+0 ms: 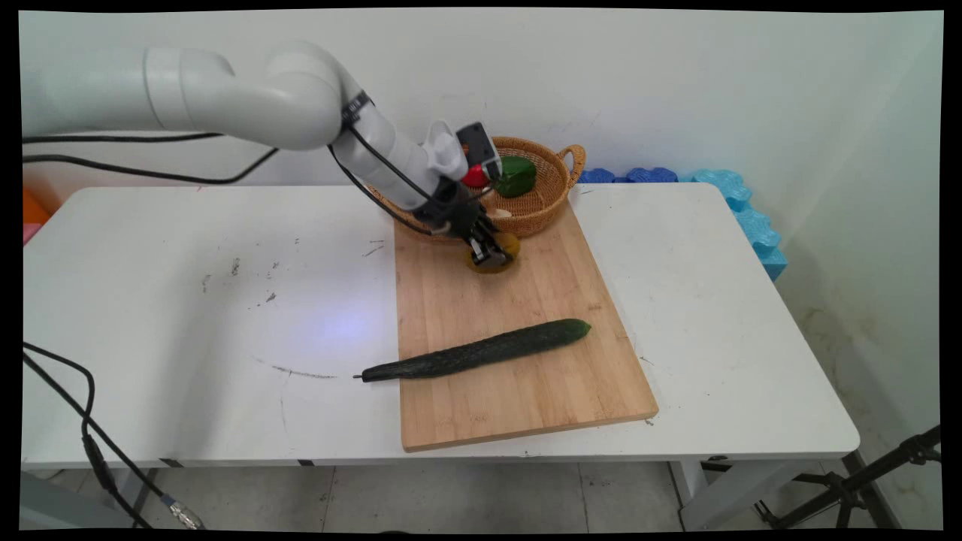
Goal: Place the picked object on the cutting board
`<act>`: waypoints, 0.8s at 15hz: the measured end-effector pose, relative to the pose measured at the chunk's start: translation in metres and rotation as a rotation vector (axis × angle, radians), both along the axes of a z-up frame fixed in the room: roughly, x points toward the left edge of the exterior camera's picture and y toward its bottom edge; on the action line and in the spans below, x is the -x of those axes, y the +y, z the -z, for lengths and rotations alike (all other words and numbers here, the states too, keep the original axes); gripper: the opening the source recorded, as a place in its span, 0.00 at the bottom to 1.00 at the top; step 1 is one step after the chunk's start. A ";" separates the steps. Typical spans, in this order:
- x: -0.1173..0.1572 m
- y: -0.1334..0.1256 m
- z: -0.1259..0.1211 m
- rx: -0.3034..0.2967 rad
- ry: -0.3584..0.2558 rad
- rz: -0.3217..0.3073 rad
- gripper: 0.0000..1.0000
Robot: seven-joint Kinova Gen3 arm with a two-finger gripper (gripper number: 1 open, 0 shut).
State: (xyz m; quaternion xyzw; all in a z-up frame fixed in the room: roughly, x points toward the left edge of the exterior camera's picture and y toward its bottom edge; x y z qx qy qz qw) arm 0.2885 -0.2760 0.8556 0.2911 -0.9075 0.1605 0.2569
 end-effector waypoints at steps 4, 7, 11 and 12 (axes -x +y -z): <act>0.013 -0.004 0.023 -0.025 0.013 -0.017 0.00; 0.021 -0.005 0.035 -0.042 0.024 -0.029 0.00; 0.027 -0.005 0.045 -0.055 0.031 -0.035 1.00; 0.028 -0.004 0.047 -0.057 0.032 -0.034 1.00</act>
